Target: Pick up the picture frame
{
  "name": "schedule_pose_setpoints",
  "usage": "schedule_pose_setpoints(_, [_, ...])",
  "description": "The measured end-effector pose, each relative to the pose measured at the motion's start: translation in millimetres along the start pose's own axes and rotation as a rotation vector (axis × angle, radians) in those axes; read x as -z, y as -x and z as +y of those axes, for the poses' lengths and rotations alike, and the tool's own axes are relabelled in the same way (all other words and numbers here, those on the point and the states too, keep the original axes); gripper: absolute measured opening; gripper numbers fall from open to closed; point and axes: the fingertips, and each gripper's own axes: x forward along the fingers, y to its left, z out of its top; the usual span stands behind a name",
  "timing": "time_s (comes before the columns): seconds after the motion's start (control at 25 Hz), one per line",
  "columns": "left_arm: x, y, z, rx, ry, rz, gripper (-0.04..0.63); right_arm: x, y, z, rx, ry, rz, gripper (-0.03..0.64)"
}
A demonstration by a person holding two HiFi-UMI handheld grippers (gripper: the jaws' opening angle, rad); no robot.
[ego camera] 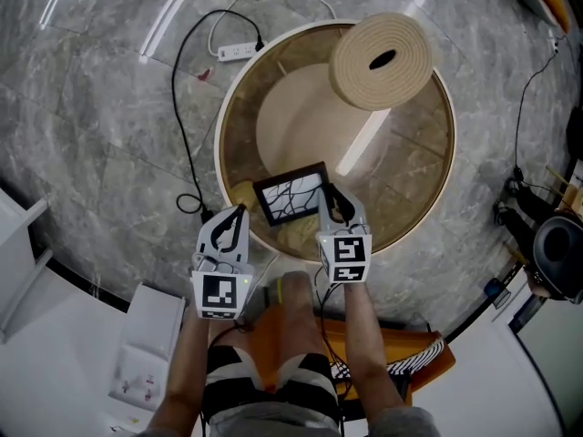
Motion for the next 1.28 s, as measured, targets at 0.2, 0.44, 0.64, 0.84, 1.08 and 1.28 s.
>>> schedule_pose_setpoints(0.2, [-39.3,15.7,-3.8,-0.005,-0.04,-0.025,0.017,-21.6,32.8,-11.6,0.029,-0.033,-0.043,0.061])
schedule_pose_setpoints(0.44, [-101.3,35.3,-14.8,-0.007,-0.095,-0.067,0.017,-74.0,81.5,-29.0,0.061,-0.061,-0.121,0.063])
schedule_pose_setpoints(0.64, [-165.5,49.2,-26.0,-0.01,-0.13,-0.135,0.018,-125.5,127.3,-53.4,0.114,-0.083,-0.211,0.063])
schedule_pose_setpoints(0.84, [-230.7,69.0,-49.5,0.005,-0.179,-0.195,0.017,-169.1,190.8,-75.2,0.165,-0.101,-0.278,0.062])
schedule_pose_setpoints(1.08, [-298.4,102.7,-83.5,0.033,-0.215,-0.262,0.017,-214.4,273.0,-97.7,0.242,-0.134,-0.383,0.062])
schedule_pose_setpoints(1.28, [-352.6,131.9,-108.5,0.058,-0.252,-0.312,0.017,-248.7,341.3,-115.0,0.309,-0.169,-0.468,0.062])
